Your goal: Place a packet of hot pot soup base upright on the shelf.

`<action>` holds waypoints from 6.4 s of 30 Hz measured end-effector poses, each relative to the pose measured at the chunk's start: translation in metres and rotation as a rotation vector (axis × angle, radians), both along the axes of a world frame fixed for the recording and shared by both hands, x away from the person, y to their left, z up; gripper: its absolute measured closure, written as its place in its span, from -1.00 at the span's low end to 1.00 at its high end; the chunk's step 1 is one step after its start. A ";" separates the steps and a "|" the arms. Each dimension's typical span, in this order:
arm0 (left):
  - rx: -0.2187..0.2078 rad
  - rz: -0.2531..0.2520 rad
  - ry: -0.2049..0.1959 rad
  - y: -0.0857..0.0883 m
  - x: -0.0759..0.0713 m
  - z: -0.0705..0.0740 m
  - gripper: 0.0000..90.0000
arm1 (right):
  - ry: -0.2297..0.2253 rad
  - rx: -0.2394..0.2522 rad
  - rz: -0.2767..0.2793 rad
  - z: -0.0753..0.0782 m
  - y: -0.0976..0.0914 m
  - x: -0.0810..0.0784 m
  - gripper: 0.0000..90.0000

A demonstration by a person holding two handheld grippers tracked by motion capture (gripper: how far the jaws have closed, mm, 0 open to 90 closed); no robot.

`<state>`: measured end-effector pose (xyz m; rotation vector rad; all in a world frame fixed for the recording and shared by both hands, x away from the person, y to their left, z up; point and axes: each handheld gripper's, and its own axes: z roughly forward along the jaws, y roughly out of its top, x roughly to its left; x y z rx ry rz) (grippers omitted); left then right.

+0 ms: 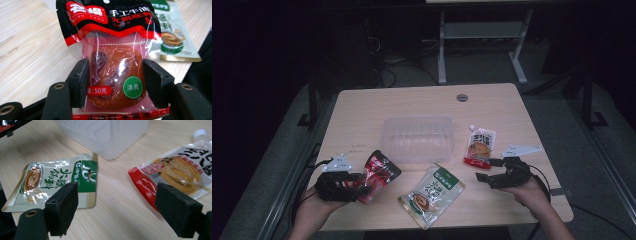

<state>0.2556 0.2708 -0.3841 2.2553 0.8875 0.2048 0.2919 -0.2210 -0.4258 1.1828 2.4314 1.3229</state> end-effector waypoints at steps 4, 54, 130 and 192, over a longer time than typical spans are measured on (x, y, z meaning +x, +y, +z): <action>-0.002 -0.036 0.000 -0.011 0.002 0.001 -0.08 | 0.006 0.013 0.023 0.002 0.004 0.000 -0.56; -0.021 -0.374 -0.116 -0.127 0.012 -0.011 -0.08 | 0.124 0.181 0.270 0.012 0.084 0.017 -0.26; -0.070 -0.302 -0.012 -0.079 0.019 -0.019 0.77 | 0.036 0.379 0.401 0.043 0.074 0.013 1.00; -0.001 -0.084 -0.017 -0.028 0.022 -0.041 -0.57 | -0.092 0.234 0.110 0.072 0.050 0.086 1.00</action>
